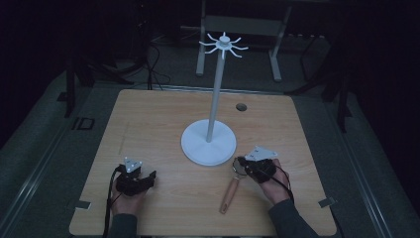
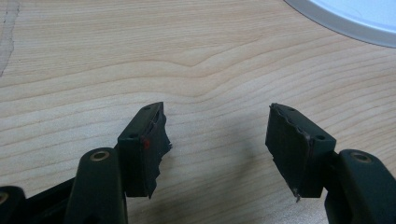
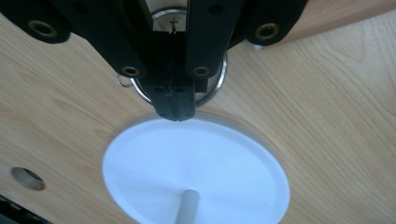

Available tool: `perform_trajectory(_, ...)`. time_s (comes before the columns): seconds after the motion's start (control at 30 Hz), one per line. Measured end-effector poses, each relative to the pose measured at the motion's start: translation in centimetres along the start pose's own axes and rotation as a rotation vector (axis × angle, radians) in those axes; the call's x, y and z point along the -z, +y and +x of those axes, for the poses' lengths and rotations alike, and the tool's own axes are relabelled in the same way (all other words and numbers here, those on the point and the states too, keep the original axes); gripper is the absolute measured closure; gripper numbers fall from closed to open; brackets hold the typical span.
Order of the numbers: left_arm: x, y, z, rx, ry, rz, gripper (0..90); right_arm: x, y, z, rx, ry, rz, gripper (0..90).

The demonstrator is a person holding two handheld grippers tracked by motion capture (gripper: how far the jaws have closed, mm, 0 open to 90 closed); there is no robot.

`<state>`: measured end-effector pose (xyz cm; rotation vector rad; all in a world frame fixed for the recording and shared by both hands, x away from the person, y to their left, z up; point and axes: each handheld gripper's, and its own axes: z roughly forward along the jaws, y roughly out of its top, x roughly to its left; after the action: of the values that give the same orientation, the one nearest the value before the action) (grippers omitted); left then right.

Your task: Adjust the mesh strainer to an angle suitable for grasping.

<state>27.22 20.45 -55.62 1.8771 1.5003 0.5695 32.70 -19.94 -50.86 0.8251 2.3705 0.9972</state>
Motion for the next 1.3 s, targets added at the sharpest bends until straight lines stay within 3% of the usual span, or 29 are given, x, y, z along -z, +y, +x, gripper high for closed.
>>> perform_trajectory(0.4,0.0,0.0,0.0,0.001,-0.002,-0.001,38.1,-2.2,0.5,2.0,0.077,0.07,0.067,89.9)
perform_trajectory(0.6,0.0,0.0,0.0,0.0,-0.003,-0.001,38.1,-3.4,0.3,2.4,0.1,0.078,0.119,89.9)
perform_trajectory(1.0,0.0,0.0,0.0,0.003,-0.003,0.0,38.0,-3.9,-0.7,0.1,0.048,-0.001,0.177,89.9)
perform_trajectory(1.3,0.0,0.0,0.0,0.002,-0.002,0.0,38.0,-2.3,-2.8,-3.2,-0.051,-0.094,0.212,89.9)
